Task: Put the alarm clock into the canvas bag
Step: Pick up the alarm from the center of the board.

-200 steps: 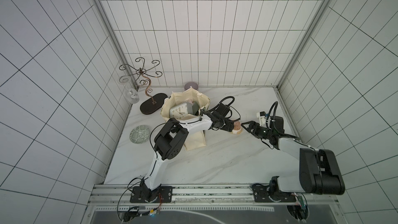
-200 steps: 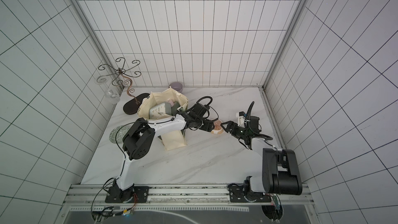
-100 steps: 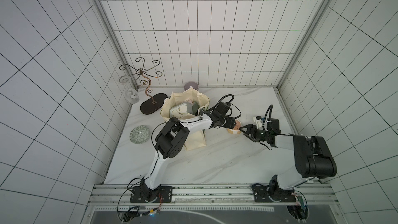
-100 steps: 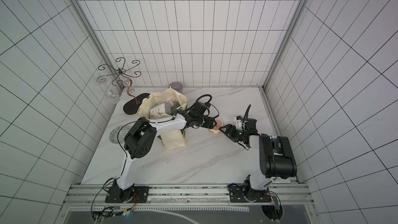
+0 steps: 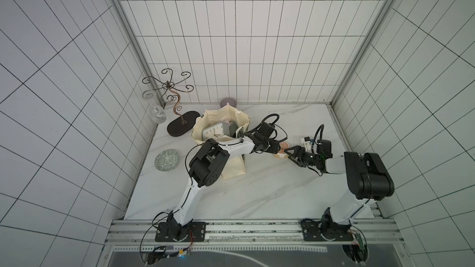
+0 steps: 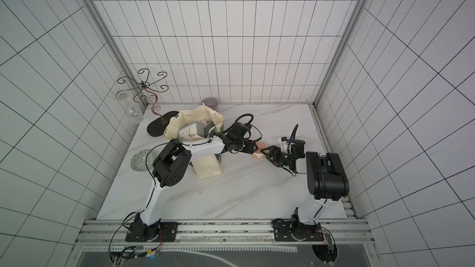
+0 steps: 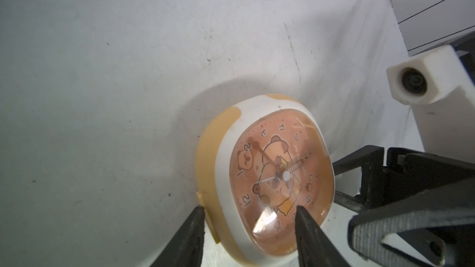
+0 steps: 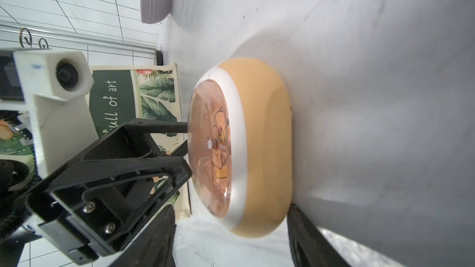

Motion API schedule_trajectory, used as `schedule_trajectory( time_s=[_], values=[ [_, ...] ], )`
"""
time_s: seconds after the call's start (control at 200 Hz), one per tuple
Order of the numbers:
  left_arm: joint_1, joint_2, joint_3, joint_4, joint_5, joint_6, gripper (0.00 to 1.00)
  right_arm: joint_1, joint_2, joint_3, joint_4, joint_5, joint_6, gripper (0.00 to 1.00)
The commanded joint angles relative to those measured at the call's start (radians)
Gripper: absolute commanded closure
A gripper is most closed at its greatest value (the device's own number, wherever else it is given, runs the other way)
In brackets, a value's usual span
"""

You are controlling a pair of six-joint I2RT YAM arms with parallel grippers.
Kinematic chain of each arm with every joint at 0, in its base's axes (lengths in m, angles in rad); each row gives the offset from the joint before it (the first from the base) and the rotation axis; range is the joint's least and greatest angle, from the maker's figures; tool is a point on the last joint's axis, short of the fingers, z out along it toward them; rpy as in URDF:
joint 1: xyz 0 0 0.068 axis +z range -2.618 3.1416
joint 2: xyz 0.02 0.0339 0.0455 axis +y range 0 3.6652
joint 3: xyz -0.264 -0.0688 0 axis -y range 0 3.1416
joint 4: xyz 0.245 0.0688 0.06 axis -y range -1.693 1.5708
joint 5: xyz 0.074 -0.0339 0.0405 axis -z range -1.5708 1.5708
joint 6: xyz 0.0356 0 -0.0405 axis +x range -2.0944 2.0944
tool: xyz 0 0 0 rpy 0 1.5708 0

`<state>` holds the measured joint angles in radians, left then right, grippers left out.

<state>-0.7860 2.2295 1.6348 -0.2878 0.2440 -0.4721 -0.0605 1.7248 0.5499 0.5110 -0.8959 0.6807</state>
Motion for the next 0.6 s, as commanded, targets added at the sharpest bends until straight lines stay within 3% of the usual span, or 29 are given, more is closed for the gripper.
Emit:
schedule_trajectory(
  time_s=[0.0,0.11,0.36,0.49,0.595],
  values=[
    [0.007,0.045,0.025,0.016,0.02,0.002,0.46,-0.007,0.031,0.038,0.083,-0.008,0.069,0.29],
    [0.01,0.046,0.025,0.015,0.013,0.005,0.46,-0.008,0.022,0.021,0.113,0.03,0.101,0.25],
    [0.025,0.04,0.021,0.028,0.021,0.002,0.46,-0.011,-0.147,0.059,-0.167,0.294,-0.066,0.15],
    [0.028,0.045,0.024,0.036,0.034,0.0,0.46,-0.013,-0.11,0.094,-0.174,0.259,-0.087,0.16],
    [0.028,0.043,0.023,0.044,0.037,-0.002,0.46,-0.013,-0.041,0.151,-0.187,0.183,-0.106,0.25]
  ],
)
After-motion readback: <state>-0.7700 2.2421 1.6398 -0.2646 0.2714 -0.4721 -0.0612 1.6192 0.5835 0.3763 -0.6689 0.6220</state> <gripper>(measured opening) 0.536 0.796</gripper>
